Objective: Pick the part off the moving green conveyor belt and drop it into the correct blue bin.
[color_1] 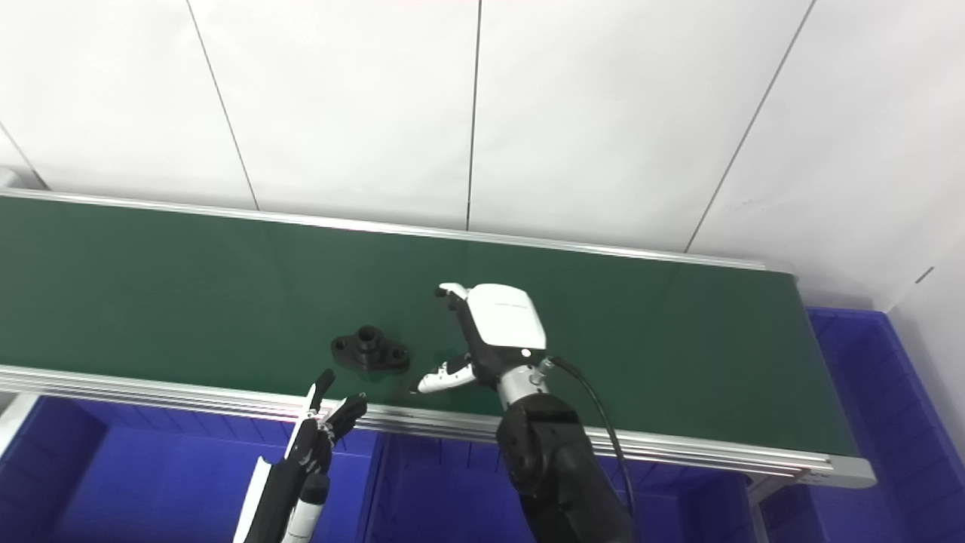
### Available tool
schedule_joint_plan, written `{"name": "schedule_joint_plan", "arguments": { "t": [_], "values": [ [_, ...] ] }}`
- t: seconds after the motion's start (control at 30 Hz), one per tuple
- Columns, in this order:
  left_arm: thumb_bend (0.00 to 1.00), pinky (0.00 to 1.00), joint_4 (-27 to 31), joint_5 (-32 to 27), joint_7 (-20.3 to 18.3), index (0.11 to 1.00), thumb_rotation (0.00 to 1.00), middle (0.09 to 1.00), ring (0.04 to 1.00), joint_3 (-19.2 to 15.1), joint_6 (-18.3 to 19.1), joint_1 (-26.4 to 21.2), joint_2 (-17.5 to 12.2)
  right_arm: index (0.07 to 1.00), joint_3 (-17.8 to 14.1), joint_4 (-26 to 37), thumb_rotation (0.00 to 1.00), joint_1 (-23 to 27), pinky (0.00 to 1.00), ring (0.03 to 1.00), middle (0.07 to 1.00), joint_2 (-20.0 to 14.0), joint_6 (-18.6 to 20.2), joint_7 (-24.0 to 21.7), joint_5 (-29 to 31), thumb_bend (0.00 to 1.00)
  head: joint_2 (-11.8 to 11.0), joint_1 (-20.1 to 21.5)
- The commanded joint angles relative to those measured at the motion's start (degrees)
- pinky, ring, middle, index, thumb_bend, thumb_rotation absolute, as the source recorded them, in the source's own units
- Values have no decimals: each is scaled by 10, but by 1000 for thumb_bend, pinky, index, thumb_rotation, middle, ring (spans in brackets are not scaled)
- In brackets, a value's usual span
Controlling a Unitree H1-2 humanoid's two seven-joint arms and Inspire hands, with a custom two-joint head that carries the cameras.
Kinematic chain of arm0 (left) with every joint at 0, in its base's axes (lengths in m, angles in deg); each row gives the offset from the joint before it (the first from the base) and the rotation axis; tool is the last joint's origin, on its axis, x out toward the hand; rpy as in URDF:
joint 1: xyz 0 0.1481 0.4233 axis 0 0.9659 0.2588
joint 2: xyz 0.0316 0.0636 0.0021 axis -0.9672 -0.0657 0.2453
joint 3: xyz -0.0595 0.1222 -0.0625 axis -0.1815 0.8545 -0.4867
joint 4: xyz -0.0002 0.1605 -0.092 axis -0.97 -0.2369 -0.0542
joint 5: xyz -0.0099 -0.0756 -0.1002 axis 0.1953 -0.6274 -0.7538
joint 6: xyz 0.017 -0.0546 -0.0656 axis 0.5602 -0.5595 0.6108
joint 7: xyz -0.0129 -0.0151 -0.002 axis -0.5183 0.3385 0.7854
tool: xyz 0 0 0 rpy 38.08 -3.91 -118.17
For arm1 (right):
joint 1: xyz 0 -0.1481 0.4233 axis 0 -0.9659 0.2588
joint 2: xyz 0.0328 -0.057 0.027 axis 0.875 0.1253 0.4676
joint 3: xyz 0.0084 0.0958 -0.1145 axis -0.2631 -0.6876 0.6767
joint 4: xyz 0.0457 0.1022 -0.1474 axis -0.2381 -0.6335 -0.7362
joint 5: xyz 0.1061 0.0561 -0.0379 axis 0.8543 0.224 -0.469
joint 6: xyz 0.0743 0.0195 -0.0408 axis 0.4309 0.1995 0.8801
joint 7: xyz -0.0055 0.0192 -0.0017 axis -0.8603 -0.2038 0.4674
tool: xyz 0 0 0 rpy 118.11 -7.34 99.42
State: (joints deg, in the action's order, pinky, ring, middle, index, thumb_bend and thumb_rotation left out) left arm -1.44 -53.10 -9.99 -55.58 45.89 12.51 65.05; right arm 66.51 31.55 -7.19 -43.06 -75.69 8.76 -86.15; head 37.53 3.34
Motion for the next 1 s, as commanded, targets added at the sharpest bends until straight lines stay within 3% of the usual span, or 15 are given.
{"name": "schedule_joint_plan", "arguments": {
  "t": [0.0, 0.33, 0.5, 0.57, 0.63, 0.67, 0.73, 0.83, 0.97],
  "values": [
    [694, 913, 5, 14, 8, 1000, 975, 851, 871, 32, -19, 8, 44, 833, 2, -2, 354, 27, 510, 634, 754, 11, 1, 22, 3, 949, 0, -3],
    [699, 886, 7, 26, 20, 1000, 976, 822, 871, 40, -20, 13, 52, 839, 15, -69, 371, 41, 488, 602, 747, 20, -4, 43, 17, 950, 0, -19],
    [690, 841, 14, 28, 20, 1000, 971, 807, 840, 44, -17, 18, 55, 848, 20, -87, 373, 44, 518, 630, 756, 24, -8, 52, 33, 944, 5, -29],
    [686, 841, 18, 26, 19, 1000, 957, 804, 838, 46, -16, 20, 55, 842, 24, -96, 360, 47, 464, 584, 737, 26, -8, 54, 37, 934, 6, -30],
    [676, 837, 21, 30, 20, 1000, 959, 799, 834, 47, -13, 23, 56, 803, 28, -106, 351, 48, 414, 523, 687, 27, -10, 58, 39, 919, 8, -32],
    [677, 832, 24, 33, 20, 1000, 961, 797, 830, 47, -11, 24, 56, 749, 31, -113, 351, 48, 367, 472, 602, 27, -13, 63, 40, 877, 8, -32],
    [680, 830, 29, 35, 20, 1000, 960, 795, 828, 48, -8, 28, 57, 709, 35, -123, 353, 45, 325, 424, 531, 24, -18, 69, 42, 840, 11, -35],
    [680, 827, 36, 36, 21, 1000, 955, 792, 824, 49, -4, 33, 59, 652, 42, -147, 331, 40, 237, 309, 412, 19, -34, 91, 50, 716, 14, -37],
    [679, 834, 45, 34, 18, 1000, 952, 789, 823, 50, -1, 38, 59, 621, 56, -173, 325, 34, 206, 271, 380, 11, -50, 131, 50, 665, 17, -37]
  ]
}}
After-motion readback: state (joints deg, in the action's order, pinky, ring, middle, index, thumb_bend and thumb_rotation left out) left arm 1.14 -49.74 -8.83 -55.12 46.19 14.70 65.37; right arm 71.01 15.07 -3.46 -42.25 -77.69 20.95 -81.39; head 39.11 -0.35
